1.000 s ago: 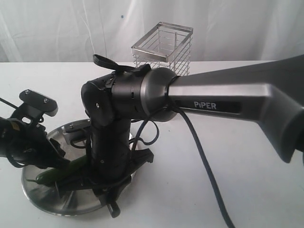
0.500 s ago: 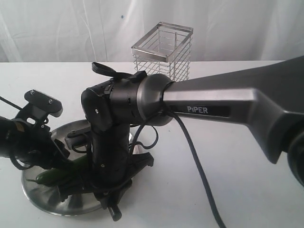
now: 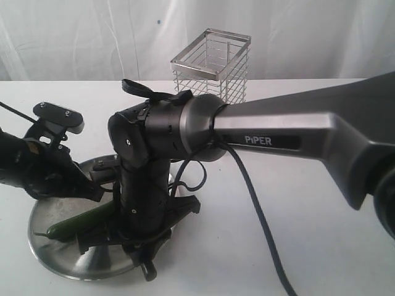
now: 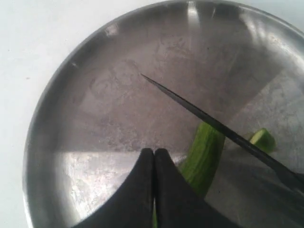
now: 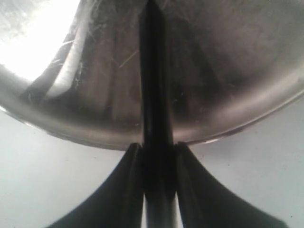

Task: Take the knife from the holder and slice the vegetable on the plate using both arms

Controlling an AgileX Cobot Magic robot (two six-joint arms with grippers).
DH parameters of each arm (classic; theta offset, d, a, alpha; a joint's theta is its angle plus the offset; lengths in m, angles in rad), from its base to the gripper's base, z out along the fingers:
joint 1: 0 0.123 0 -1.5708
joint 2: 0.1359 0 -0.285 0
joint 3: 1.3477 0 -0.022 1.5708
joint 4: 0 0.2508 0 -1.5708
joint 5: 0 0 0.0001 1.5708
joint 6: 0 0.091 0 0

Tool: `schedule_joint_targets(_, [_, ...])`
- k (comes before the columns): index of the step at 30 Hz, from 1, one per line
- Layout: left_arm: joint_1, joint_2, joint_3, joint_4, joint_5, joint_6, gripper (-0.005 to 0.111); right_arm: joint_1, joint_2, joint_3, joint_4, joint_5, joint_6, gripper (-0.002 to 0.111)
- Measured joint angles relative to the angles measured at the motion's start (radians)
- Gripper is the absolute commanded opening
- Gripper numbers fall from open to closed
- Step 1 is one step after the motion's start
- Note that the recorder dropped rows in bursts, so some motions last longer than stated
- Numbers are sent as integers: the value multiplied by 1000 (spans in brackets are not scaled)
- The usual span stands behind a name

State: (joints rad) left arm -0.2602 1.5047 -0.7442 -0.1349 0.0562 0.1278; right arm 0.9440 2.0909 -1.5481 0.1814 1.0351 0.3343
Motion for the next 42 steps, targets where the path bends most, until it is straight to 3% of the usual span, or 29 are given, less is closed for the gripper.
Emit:
schedule_joint_targets(6, [32, 17, -34, -2, 56, 44, 0, -4, 0, 0, -1, -3, 0, 0])
schedule_joint_targets(10, [90, 13, -73, 0, 87, 48, 0, -2, 0, 0, -1, 16, -8, 0])
schedule_joint_targets(14, [117, -13, -132, -12, 193, 85, 0, 2, 0, 2, 1, 24, -27, 0])
schedule_joint_targets(16, [119, -13, -176, -89, 276, 189, 0, 2, 0, 2, 1, 26, -34, 0])
schedule_joint_targets(19, [129, 27, -267, -345, 472, 493, 0, 2, 0, 2, 1, 26, -46, 0])
schedule_joint_targets(22, [183, 100, -308, -447, 574, 558, 0, 2, 0, 2, 1, 26, -48, 0])
schedule_joint_targets(28, [281, 172, -323, -613, 608, 668, 0, 2, 0, 2, 1, 20, -69, 0])
schedule_joint_targets(32, [286, 215, -323, -741, 634, 789, 0, 2, 0, 2, 1, 16, -73, 0])
schedule_joint_targets(42, [286, 281, -323, -782, 607, 814, 0, 2, 0, 2, -52, 35, -48, 0])
